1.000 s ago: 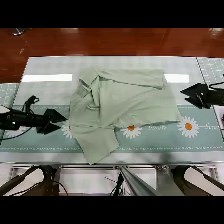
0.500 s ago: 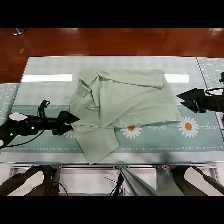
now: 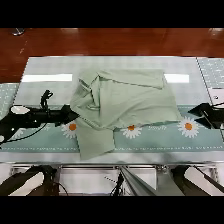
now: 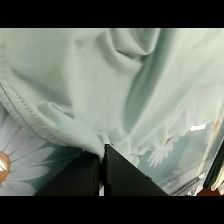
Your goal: Fold the shirts.
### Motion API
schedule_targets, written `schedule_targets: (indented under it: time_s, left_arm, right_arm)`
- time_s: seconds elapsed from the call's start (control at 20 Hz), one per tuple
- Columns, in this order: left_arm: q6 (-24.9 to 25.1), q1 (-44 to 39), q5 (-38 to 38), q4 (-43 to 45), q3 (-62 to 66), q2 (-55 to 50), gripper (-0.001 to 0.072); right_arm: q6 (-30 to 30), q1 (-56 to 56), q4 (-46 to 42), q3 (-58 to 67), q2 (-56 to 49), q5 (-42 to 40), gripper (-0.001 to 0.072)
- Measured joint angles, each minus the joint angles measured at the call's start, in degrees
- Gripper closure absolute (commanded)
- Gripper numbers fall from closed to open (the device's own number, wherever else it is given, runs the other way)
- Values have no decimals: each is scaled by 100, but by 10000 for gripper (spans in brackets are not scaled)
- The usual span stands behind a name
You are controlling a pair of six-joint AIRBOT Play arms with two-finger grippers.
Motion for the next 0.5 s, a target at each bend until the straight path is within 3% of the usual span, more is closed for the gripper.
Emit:
schedule_targets:
  time_s: [0.25,0.5]
  left_arm:
    - [39,17,-138,-20,116,0,679]
    - [52,17,-155,-22,140,-2,679]
  right_arm:
    - [275,262,-238,-181,-356,-116,90]
    - [142,374,267,-216,-809,-317,90]
